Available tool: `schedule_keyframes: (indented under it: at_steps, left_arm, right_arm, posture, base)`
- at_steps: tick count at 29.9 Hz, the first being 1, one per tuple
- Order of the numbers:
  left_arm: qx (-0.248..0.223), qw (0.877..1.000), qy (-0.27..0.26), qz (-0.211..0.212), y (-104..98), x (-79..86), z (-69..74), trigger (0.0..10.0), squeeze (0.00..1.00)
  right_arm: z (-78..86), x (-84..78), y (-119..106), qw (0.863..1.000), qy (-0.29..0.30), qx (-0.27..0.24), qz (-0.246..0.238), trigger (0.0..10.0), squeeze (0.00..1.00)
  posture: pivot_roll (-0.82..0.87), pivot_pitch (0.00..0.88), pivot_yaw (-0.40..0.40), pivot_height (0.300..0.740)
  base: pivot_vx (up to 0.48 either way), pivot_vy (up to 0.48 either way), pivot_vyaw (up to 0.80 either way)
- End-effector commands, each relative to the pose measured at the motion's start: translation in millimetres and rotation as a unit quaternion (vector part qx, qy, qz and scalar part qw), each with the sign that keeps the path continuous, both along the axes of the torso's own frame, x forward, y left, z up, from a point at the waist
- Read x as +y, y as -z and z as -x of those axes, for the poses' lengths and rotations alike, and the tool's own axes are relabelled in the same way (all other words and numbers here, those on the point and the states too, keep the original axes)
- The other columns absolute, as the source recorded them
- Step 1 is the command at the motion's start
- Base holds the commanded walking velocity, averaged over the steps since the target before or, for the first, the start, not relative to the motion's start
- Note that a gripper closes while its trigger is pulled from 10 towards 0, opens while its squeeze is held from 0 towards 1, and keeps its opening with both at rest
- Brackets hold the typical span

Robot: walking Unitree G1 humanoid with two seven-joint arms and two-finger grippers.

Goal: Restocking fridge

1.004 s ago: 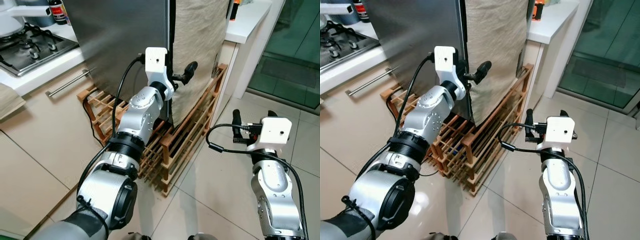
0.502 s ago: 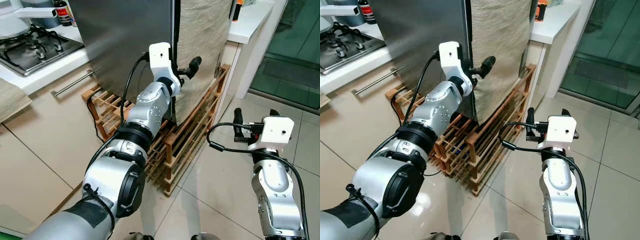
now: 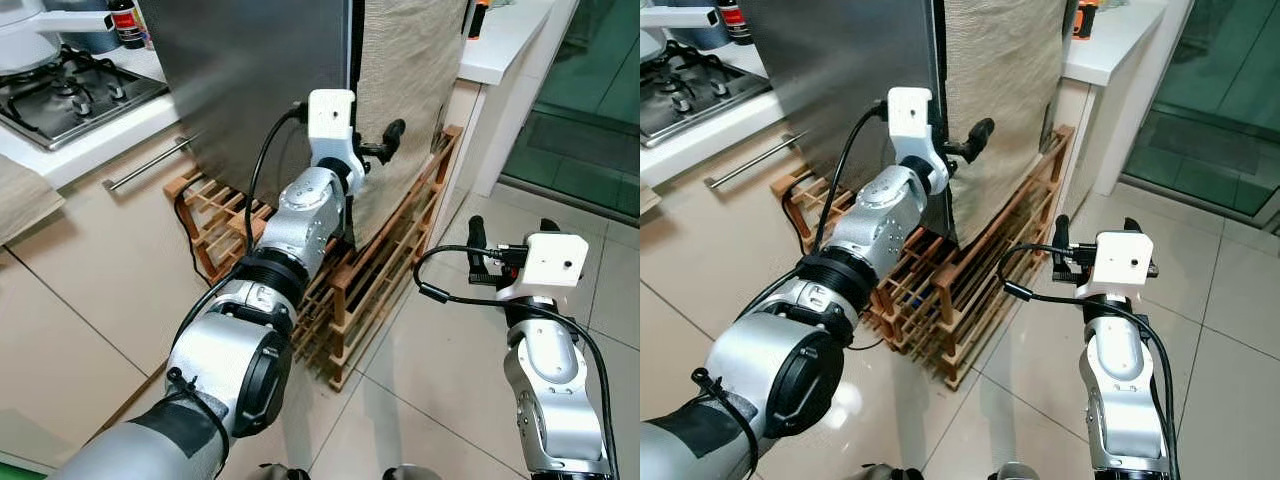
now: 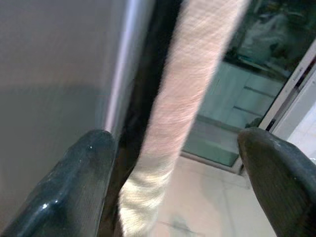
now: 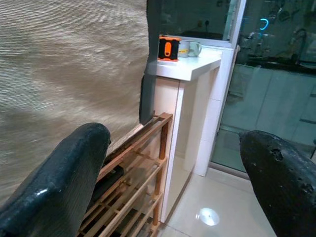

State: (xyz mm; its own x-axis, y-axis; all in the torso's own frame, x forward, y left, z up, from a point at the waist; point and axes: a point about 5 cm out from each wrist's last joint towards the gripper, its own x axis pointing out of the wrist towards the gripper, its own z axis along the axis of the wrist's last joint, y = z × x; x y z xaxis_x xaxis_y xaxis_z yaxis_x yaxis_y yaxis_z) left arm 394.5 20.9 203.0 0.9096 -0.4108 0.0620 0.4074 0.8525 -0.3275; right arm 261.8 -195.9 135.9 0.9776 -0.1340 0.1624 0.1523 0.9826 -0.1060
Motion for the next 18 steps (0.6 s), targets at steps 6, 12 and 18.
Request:
schedule_keyframes:
  at_steps: [6,12,18]
  left_arm:
    - [-0.015,1.0,0.009,0.003,-6.0,-6.4,1.6,10.0,0.0]
    - [-0.026,0.999,0.027,-0.008,-4.6,-15.4,5.6,10.0,0.0]
    - [-0.056,0.994,0.09,0.002,-18.8,-45.1,15.0,10.0,0.0]
  right_arm:
    - [2.0,-2.2,-3.4,1.0,0.004,-0.003,0.003,10.0,0.0]
    - [2.2,-2.5,-3.3,1.0,0.003,-0.002,0.005,10.0,0.0]
    - [1.1,-1.0,-3.4,1.0,-0.001,-0.002,0.006,10.0,0.0]
  posture:
    - [-0.29,0.038,0.098,0.74]
    - [-0.29,0.038,0.093,0.74]
    - [-0.29,0.035,0.097,0.74]
  base:
    - [0.0,0.0,0.0]
    - [0.0,0.0,0.0]
    - [0.0,0.0,0.0]
